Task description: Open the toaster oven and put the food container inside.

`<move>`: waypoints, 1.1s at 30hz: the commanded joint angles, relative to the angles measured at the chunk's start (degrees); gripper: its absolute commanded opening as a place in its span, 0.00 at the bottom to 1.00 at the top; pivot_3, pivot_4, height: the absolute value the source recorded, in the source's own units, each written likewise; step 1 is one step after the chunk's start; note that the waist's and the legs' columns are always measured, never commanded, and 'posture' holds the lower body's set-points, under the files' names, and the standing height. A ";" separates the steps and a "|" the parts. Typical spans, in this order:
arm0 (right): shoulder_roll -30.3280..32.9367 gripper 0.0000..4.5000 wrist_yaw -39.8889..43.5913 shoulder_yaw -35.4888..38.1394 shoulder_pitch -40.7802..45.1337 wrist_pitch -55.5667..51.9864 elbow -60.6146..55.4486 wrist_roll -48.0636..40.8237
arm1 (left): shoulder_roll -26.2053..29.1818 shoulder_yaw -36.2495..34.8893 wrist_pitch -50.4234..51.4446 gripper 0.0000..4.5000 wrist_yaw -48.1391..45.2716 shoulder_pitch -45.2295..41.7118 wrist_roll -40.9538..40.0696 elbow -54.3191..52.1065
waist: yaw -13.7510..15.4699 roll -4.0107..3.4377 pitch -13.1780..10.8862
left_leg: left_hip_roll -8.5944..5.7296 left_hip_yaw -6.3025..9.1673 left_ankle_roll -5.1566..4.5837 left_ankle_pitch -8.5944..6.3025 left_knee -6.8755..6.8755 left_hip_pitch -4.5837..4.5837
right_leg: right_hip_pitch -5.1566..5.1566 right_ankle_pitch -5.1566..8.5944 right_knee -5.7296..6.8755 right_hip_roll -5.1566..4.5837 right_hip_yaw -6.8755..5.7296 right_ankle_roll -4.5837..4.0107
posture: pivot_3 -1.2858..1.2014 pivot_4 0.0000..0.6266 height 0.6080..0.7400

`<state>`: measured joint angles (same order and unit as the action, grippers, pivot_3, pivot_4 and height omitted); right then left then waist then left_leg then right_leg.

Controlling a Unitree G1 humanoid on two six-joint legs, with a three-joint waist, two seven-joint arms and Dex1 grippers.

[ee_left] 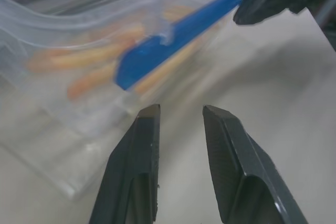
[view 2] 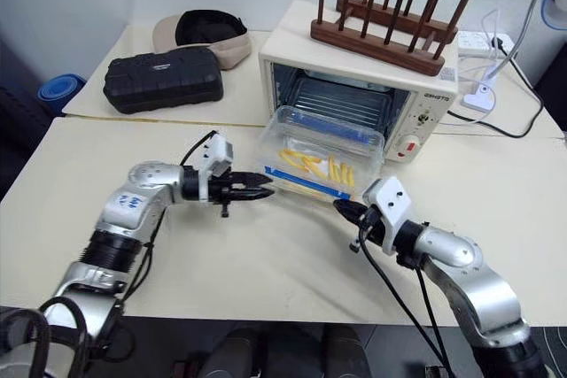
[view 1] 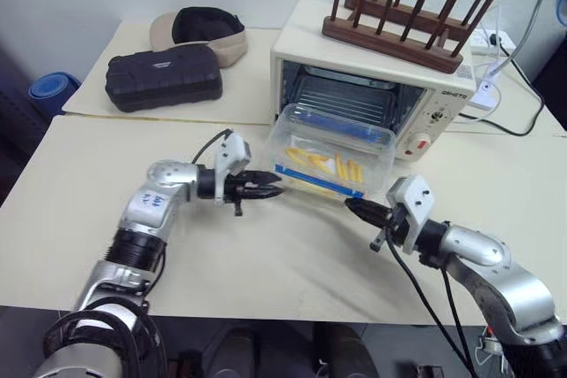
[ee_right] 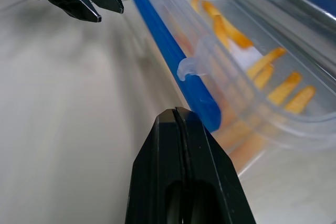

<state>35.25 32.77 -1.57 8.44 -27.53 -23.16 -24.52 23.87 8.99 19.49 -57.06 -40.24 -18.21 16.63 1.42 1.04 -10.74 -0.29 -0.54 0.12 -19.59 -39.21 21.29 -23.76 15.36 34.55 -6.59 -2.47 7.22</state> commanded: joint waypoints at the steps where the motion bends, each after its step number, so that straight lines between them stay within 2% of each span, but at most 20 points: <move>1: -1.63 0.00 -1.38 0.58 2.26 2.95 2.31 2.87 | -3.50 -3.10 -1.24 0.30 7.43 -2.34 1.08 1.54 | -0.12 0.00 0.00 | 0.01 -0.01 0.00 0.00 0.00 0.01 | -0.02 0.00 0.01 0.01 0.00 0.00 | 0.52 0.24 1.00; 8: -6.89 0.00 -4.94 0.35 12.42 11.05 18.14 10.67 | -13.18 -8.80 -7.86 0.30 23.26 -6.67 3.36 11.38 | -0.21 0.00 0.00 | 0.02 -0.04 0.07 0.11 -0.01 -0.07 | -0.01 -0.04 0.12 0.01 0.01 0.06 | 0.52 0.24 1.00; 14: -11.64 0.00 -11.52 1.63 22.14 16.27 30.33 16.07 | -16.41 -7.71 -13.55 0.30 23.87 -9.75 6.16 17.64 | -0.26 -0.01 0.00 | 0.01 -0.08 0.14 0.17 0.04 -0.02 | -0.08 -0.05 0.11 0.00 -0.01 0.07 | 0.52 0.24 1.00; 18: -14.53 0.00 -13.78 1.96 25.20 18.38 34.56 17.09 | -17.16 -9.51 -16.45 0.30 24.73 -12.87 6.35 23.69 | -0.39 -0.01 0.00 | 0.01 -0.10 0.18 0.19 0.06 0.02 | -0.15 -0.05 0.11 0.01 -0.02 0.07 | 0.52 0.24 1.00; 20: -15.36 0.00 -13.14 1.97 25.09 18.26 34.63 16.46 | -17.18 -10.48 -17.32 0.30 24.60 -13.90 5.82 25.78 | -0.48 -0.01 0.00 | 0.02 -0.09 0.19 0.20 0.07 0.02 | -0.15 -0.05 0.12 0.01 -0.03 0.07 | 0.52 0.24 1.00; 22: -14.85 0.00 -10.36 1.83 23.05 16.03 30.62 14.49 | -15.68 -10.33 -16.27 0.30 20.59 -13.11 5.00 24.40 | -0.76 -0.01 0.00 | 0.01 -0.10 0.19 0.19 0.07 0.03 | -0.15 -0.05 0.11 0.00 -0.03 0.07 | 0.52 0.24 1.00; 23: -14.24 0.00 -7.96 2.32 21.23 14.06 26.70 11.84 | -13.92 -9.80 -15.20 0.38 16.96 -11.67 4.46 21.81 | -0.81 -0.01 0.00 | 0.02 -0.10 0.19 0.19 0.08 0.03 | -0.15 -0.05 0.11 0.00 -0.03 0.07 | 0.52 0.24 1.00; 25: -12.23 0.00 -5.15 3.87 17.62 10.14 19.55 8.37 | -10.30 -9.72 -12.62 0.49 10.81 -8.60 2.65 16.25 | -1.33 -0.01 0.00 | 0.05 -0.09 0.21 0.18 0.16 0.04 | -0.18 -0.04 0.10 0.01 -0.11 0.07 | 0.52 0.24 1.00; 28: -6.44 0.00 -0.44 7.80 11.27 6.64 10.73 4.31 | -2.39 -10.80 -9.03 0.70 0.85 -2.65 -1.20 7.17 | -1.57 -0.04 -0.01 | 0.07 -0.09 0.22 0.17 0.15 0.11 | -0.24 -0.04 0.11 -0.02 -0.20 0.07 | 0.52 0.24 1.00; 29: -3.71 0.00 1.88 10.19 8.47 6.59 9.68 3.17 | 1.48 -11.42 -8.66 0.73 -4.02 -0.05 -2.64 4.38 | -1.61 -0.04 -0.02 | 0.07 -0.11 0.22 0.17 0.13 0.12 | -0.24 -0.04 0.10 -0.03 -0.20 0.06 | 0.52 0.24 1.00; 31: -0.05 0.00 4.33 13.13 4.95 6.69 9.62 2.47 | 6.35 -12.03 -7.61 0.86 -9.32 3.12 -4.19 1.18 | -1.65 -0.05 -0.02 | 0.10 -0.12 0.22 0.16 0.13 0.09 | -0.24 -0.03 0.13 -0.01 -0.20 0.05 | 0.52 0.24 1.00; 33: 4.48 0.00 7.38 14.41 1.54 10.80 14.93 5.53 | 10.61 -13.39 -7.44 1.00 -15.12 6.57 -6.95 -1.56 | -1.54 -0.05 -0.02 | 0.15 -0.10 0.22 0.14 0.15 -0.03 | -0.14 -0.01 0.13 0.02 -0.22 0.00 | 0.52 0.24 1.00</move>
<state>38.23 37.70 11.23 10.80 -19.55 -10.09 -20.12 33.56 -3.09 12.19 -67.18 -34.57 -21.75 19.49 -0.13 0.99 -10.76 -0.16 -0.65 0.33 -19.45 -39.06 21.19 -23.85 15.34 34.68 -6.58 -2.68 7.22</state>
